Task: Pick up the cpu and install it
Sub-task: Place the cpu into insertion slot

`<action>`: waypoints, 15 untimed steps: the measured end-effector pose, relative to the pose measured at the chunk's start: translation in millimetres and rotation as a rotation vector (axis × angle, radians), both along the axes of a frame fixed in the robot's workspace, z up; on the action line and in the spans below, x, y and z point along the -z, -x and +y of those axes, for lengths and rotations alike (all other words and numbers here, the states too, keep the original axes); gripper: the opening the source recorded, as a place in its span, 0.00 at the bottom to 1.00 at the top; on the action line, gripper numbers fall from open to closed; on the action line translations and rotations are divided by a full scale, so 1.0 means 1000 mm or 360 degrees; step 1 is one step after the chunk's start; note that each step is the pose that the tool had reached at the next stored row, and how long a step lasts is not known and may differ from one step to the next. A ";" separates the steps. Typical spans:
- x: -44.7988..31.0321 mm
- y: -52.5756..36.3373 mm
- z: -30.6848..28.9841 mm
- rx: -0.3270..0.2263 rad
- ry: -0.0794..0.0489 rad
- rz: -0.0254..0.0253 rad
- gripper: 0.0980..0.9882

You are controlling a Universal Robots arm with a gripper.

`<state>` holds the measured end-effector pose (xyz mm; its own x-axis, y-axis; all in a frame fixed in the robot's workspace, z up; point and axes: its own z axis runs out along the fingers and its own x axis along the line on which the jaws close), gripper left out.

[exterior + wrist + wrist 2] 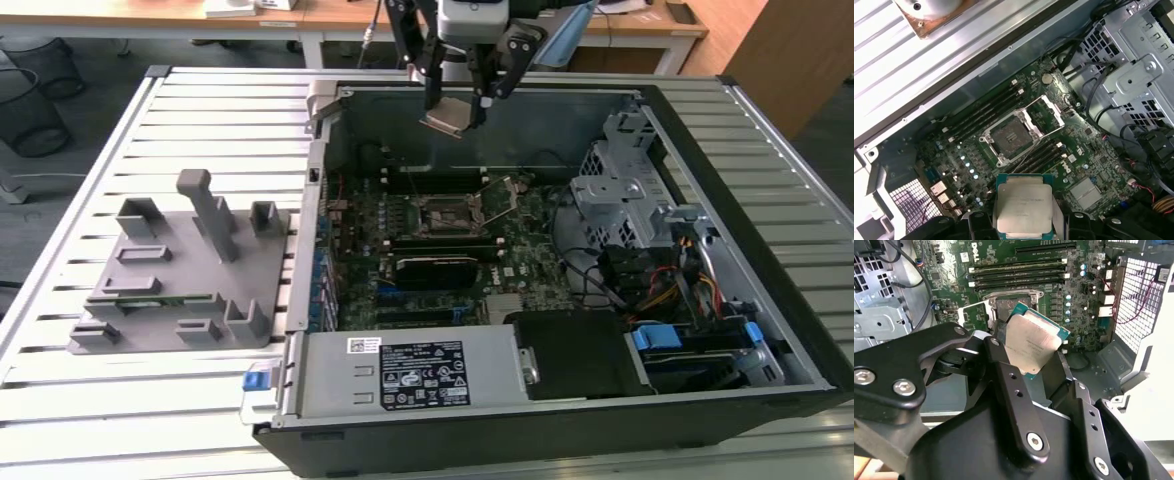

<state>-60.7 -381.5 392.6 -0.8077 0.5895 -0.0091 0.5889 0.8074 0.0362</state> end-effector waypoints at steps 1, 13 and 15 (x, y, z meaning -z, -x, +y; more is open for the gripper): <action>0.0000 0.0000 0.0000 0.0011 0.0000 0.00000 0.48; 0.0002 0.0000 0.0000 0.0134 0.0000 0.00000 0.48; 0.0003 0.0000 0.0000 0.0150 0.0000 0.00000 0.48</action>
<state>-60.7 -381.5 392.3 -0.7487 0.6628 -0.0091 0.6621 0.7485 0.0363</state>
